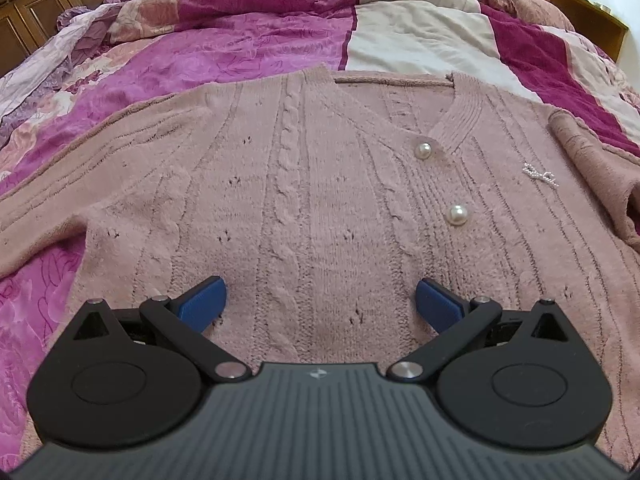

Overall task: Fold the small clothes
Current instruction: 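Move the right gripper to a cardigan sleeve cuff and close on it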

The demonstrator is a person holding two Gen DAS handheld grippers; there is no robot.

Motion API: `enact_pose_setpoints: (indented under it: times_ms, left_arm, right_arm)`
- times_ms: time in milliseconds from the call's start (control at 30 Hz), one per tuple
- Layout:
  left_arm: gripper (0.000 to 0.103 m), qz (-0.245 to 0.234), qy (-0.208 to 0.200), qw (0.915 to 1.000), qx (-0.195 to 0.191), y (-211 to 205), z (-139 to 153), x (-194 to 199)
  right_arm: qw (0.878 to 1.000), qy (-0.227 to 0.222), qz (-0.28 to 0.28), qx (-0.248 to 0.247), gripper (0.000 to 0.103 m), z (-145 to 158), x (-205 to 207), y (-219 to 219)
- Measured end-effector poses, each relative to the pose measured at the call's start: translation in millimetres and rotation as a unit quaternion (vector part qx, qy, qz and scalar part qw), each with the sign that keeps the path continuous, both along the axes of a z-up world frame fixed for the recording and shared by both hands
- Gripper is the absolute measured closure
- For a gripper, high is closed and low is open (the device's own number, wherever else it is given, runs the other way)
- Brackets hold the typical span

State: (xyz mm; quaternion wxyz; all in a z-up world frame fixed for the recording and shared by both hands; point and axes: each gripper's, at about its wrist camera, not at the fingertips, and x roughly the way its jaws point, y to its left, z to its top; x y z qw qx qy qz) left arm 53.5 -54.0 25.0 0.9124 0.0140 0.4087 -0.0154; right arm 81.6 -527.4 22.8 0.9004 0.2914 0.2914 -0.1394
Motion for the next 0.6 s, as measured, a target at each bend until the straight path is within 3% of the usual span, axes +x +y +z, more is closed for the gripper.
enact_pose_setpoints:
  times_ms: [133, 200, 233, 300, 367, 433, 600]
  left_arm:
    - [0.0, 0.0, -0.001, 1.0, 0.003, -1, -1, 0]
    - [0.0, -0.002, -0.002, 1.0, 0.005, -2, -2, 0]
    - [0.0, -0.002, -0.003, 1.0, 0.006, -2, -2, 0]
    - [0.0, -0.003, -0.006, 1.0, 0.006, -1, -2, 0]
    - [0.0, -0.005, -0.009, 0.9999, 0.007, -2, -3, -2]
    - [0.0, -0.006, -0.007, 0.9999, 0.008, -1, -3, -2]
    - [0.0, -0.013, 0.012, 0.9998, 0.013, -2, 0, 4]
  right_arm:
    - [1.0, -0.02, -0.008, 0.0, 0.0, -4, 4, -4]
    - [1.0, -0.026, -0.013, -0.006, 0.01, -4, 4, -5]
    - [0.999, -0.026, -0.018, -0.01, 0.026, -4, 3, -5]
    - [0.999, -0.026, -0.028, -0.009, 0.042, -4, 1, -9]
    - [0.999, -0.028, -0.032, -0.003, 0.075, -3, -3, -14]
    - [0.999, -0.031, -0.033, 0.005, 0.087, -2, -7, -19]
    - [0.998, -0.056, -0.025, -0.015, 0.093, 16, -19, -14]
